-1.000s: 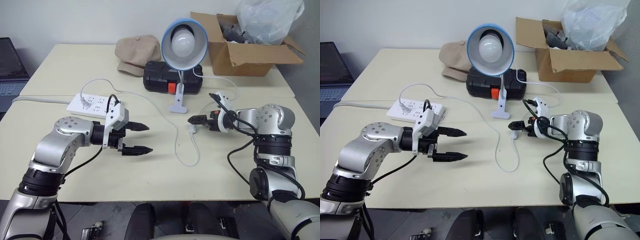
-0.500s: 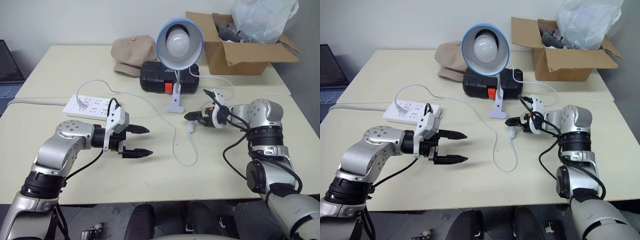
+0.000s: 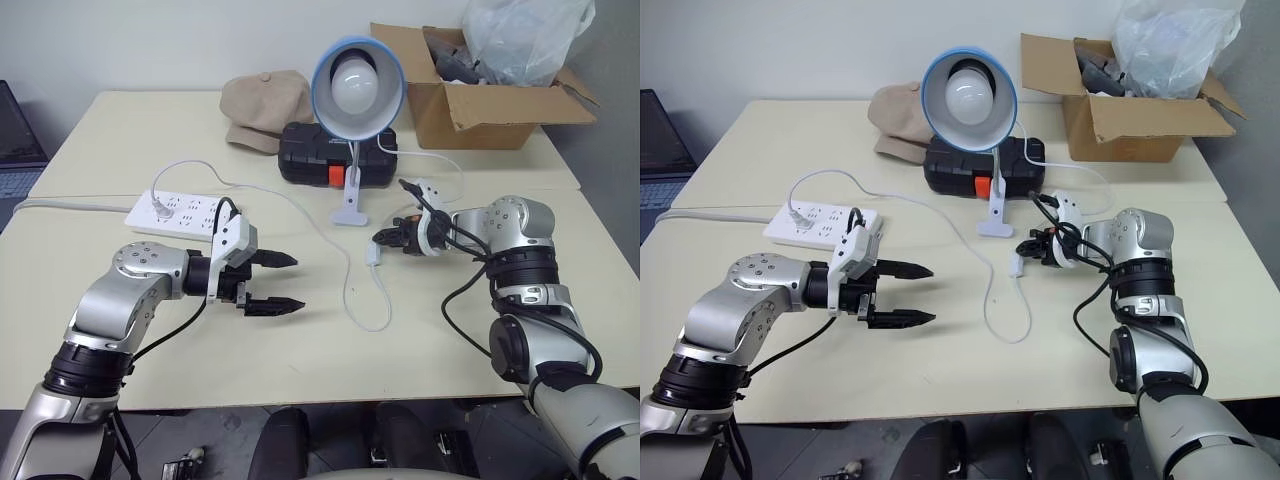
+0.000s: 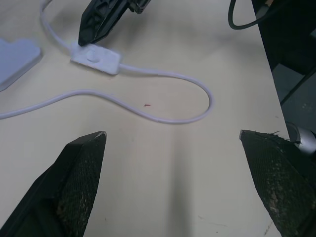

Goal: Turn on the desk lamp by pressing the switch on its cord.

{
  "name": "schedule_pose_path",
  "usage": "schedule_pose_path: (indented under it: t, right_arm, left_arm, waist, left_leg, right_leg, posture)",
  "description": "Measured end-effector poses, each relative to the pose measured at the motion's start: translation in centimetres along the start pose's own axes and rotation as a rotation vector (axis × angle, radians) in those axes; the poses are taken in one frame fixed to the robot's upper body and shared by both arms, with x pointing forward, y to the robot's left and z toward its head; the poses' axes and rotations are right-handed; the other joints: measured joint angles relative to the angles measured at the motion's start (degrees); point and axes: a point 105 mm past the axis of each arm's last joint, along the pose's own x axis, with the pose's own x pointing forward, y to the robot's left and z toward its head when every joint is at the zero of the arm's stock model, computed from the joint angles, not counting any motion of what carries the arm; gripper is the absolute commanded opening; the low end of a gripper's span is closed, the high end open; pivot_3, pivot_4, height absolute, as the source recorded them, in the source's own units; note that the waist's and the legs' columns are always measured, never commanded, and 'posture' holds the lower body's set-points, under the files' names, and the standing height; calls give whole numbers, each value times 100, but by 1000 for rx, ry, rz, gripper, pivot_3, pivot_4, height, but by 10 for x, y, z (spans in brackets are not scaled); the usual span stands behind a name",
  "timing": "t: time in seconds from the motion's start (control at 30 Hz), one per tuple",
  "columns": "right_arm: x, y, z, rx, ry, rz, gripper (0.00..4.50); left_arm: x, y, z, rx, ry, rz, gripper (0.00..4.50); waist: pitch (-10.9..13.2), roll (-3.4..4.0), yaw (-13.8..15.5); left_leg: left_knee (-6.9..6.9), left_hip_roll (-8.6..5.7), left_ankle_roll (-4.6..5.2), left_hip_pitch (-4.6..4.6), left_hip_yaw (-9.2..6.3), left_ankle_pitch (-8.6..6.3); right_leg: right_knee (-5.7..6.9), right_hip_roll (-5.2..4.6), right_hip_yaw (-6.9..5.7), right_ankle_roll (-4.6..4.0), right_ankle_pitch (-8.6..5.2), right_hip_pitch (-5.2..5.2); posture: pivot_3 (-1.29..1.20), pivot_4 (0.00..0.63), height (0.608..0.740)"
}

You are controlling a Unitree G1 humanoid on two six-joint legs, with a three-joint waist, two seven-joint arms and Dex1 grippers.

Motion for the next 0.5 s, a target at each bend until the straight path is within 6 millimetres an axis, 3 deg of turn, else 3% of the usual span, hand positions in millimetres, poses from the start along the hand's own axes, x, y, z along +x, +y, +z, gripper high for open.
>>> schedule_pose_path:
  t: [0.4,0.5]
  right_arm:
    - [-15,0,5,37,-63,61,366]
    - [-21,-7,5,61,-91,41,366]
  left_arm:
    - [2,5,8,-18,-38,16,4500]
    - [1,7,11,-18,-45,18,4500]
  waist:
    - [0,0,3]
    - [0,0,3]
  left_leg:
    - [-1,0,0,-1,0,0]
    - [-1,0,0,-1,1,0]
  right_leg:
    - [0,0,1,0,0,0]
    - [0,0,0,0,0,0]
  posture:
    - [0,150,740]
    - [0,150,740]
